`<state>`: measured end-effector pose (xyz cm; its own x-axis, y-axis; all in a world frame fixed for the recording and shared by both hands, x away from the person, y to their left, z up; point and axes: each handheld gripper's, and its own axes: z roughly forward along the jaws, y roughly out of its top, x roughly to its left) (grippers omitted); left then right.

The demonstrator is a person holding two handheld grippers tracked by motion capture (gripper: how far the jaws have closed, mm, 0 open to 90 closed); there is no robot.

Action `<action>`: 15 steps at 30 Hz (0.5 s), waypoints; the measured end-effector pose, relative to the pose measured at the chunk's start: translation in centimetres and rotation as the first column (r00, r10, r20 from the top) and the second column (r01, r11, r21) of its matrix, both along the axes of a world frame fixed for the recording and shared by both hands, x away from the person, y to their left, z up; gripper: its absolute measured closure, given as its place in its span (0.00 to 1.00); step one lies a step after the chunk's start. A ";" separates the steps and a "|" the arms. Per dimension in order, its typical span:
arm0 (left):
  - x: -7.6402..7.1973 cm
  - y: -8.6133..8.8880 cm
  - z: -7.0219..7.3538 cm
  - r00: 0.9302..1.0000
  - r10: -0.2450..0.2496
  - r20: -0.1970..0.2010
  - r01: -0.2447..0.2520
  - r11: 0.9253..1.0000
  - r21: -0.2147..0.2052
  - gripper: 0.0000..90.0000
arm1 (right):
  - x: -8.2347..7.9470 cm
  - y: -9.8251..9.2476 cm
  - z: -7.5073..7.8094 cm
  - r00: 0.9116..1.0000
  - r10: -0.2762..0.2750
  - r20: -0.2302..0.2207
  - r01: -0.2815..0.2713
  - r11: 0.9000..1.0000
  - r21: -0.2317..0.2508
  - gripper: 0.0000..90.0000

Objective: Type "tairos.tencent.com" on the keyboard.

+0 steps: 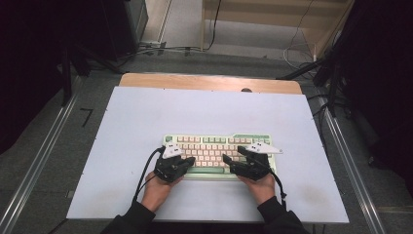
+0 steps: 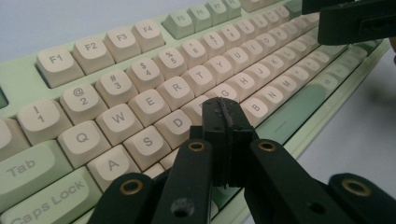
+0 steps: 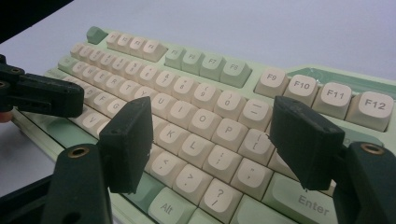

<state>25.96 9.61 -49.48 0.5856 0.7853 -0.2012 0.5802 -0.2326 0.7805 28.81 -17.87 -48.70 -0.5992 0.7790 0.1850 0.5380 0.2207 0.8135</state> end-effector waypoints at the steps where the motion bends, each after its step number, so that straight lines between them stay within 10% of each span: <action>1: 0.0 0.0 0.0 1.000 0.001 0.001 -0.001 1.000 -0.001 1.00 | 0.0 0.0 0.0 1.000 0.000 0.000 0.000 1.000 0.000 0.32; 15: 0.1 0.1 -0.1 1.000 0.003 -0.014 -0.004 1.000 -0.010 0.99 | 0.0 0.0 -0.1 1.000 0.001 -0.003 -0.001 1.000 -0.008 0.32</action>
